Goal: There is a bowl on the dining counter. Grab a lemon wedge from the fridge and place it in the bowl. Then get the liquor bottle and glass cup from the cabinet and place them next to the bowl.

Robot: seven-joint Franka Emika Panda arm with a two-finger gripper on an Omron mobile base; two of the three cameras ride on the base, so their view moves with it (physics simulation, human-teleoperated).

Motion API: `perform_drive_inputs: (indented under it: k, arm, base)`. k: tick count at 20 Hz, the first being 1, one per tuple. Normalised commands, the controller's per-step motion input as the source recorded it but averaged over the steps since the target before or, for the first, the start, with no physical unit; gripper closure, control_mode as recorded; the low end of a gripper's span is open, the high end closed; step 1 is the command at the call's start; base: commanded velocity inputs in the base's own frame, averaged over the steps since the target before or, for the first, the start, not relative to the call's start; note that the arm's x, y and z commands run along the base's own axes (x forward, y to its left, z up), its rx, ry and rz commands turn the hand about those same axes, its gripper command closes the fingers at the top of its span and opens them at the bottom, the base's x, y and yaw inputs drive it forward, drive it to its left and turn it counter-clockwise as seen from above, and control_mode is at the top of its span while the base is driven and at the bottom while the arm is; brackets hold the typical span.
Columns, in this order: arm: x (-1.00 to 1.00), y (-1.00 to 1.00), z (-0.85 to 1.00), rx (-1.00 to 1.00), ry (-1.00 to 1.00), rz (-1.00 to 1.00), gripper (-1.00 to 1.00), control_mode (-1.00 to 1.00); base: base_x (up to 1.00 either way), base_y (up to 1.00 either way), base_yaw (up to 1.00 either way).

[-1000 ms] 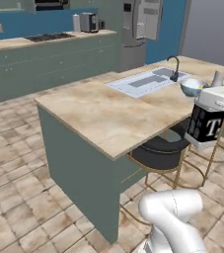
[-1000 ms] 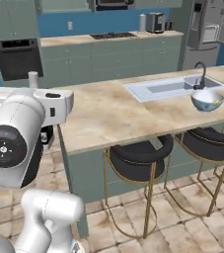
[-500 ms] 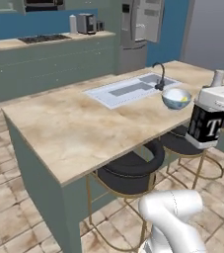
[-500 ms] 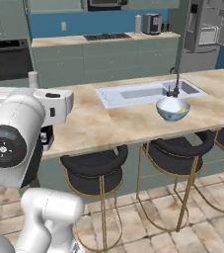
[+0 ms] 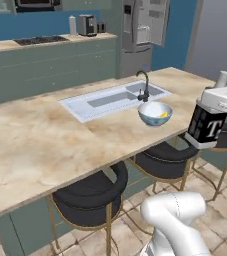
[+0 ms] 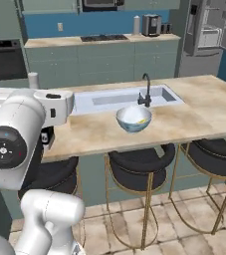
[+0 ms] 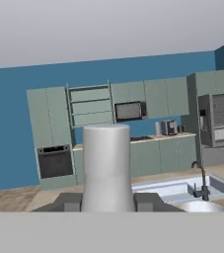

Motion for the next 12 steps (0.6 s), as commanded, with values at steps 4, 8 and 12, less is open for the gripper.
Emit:
perform_drive_inputs:
  k: [4,8,12]
  arm:
    - [0.0,0.0,0.0,0.0,0.0,0.0,1.0,1.0]
    - [0.0,0.0,0.0,0.0,0.0,0.0,1.0,1.0]
    - [0.0,0.0,0.0,0.0,0.0,0.0,1.0,1.0]
  base:
    - [0.38,-0.99,0.21]
    - [0.36,-0.94,0.23]
    - [0.35,-0.47,0.2]
